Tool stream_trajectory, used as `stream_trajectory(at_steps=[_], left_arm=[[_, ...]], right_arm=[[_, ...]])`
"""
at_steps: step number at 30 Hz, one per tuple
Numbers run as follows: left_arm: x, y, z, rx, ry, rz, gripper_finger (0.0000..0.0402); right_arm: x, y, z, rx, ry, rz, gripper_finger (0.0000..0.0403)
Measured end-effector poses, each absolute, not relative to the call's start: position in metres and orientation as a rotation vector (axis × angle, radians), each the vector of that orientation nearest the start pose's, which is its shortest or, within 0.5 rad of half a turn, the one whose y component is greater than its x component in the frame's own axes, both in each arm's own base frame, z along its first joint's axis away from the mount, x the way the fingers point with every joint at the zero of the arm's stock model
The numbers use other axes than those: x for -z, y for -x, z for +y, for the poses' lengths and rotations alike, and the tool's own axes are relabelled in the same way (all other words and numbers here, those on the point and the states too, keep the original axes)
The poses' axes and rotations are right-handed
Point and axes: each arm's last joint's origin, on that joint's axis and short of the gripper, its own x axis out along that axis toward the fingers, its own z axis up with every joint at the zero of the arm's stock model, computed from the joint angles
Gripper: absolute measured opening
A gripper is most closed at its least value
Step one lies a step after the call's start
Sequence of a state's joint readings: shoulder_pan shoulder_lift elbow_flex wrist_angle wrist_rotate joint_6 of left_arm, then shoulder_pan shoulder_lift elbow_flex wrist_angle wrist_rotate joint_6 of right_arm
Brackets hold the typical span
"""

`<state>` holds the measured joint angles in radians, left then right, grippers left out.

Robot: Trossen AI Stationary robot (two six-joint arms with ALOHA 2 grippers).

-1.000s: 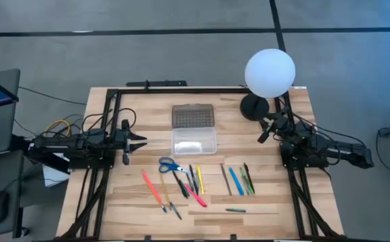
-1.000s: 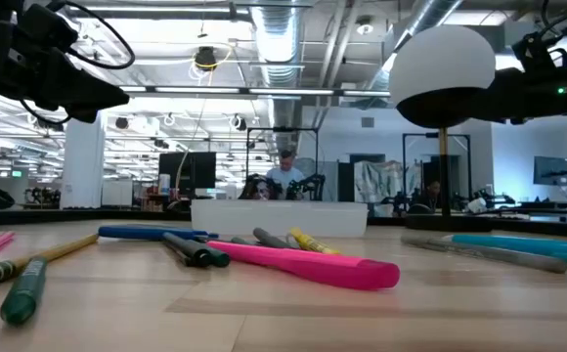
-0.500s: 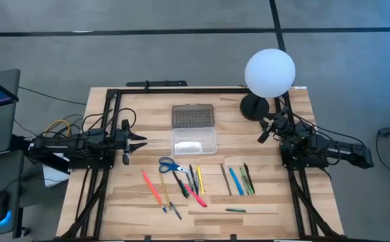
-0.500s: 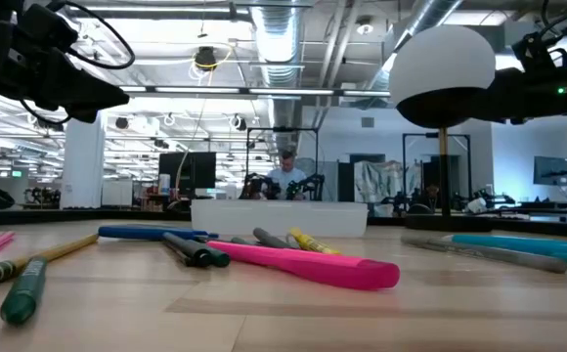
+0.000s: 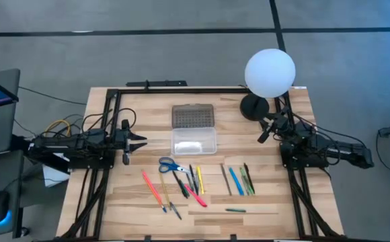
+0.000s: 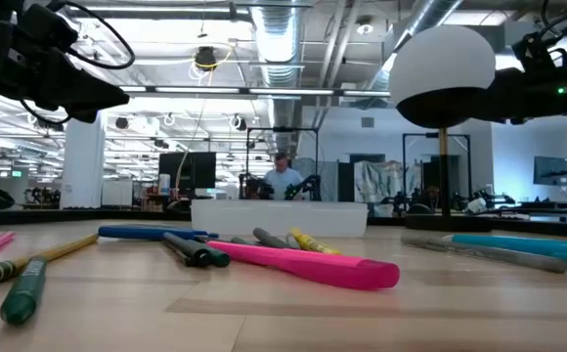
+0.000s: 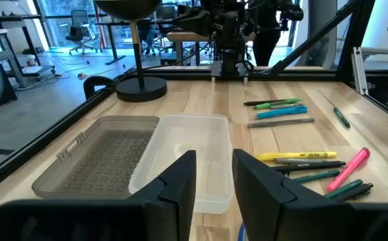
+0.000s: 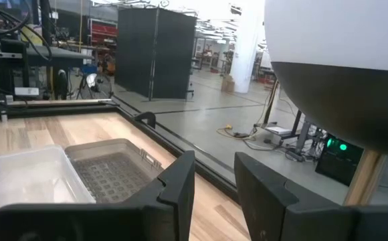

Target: Pick & place school supplies into a supply box

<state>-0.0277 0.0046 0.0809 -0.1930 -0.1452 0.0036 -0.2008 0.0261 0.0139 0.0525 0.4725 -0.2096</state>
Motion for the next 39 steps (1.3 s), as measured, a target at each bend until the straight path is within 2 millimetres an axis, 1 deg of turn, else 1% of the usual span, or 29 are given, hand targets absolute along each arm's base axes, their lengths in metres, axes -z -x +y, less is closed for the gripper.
stream_trajectory(at_steps=[10, 14, 25, 32, 34, 36, 39], left_arm=[[-0.174, -0.092, 0.002, -0.117, -0.011, 0.085, 0.0093], [-0.18, -0.093, 0.001, -0.112, 0.01, 0.018, 0.0093], [-0.184, -0.093, -0.003, 0.041, 0.041, -0.015, 0.0093], [-0.184, -0.093, -0.003, 0.043, 0.046, -0.013, 0.0093], [-0.184, -0.093, -0.002, 0.023, 0.043, -0.013, 0.0093], [-0.184, -0.093, -0.002, 0.006, 0.048, -0.014, 0.0093], [-0.185, -0.093, -0.001, -0.011, 0.034, -0.026, 0.0093]], right_arm=[[-0.171, -0.091, -0.032, 0.675, 0.196, 0.03, 0.0102], [-0.171, -0.091, -0.032, 0.675, 0.196, 0.03, 0.0102], [-0.171, -0.091, -0.032, 0.675, 0.196, 0.03, 0.0102], [-0.171, -0.091, -0.032, 0.671, 0.193, 0.027, 0.0102], [-0.172, -0.091, -0.031, 0.651, 0.125, -0.002, 0.0102], [-0.172, -0.092, -0.03, 0.605, -0.008, -0.05, 0.0102], [-0.179, -0.092, -0.028, 0.572, -0.139, -0.16, 0.0102]])
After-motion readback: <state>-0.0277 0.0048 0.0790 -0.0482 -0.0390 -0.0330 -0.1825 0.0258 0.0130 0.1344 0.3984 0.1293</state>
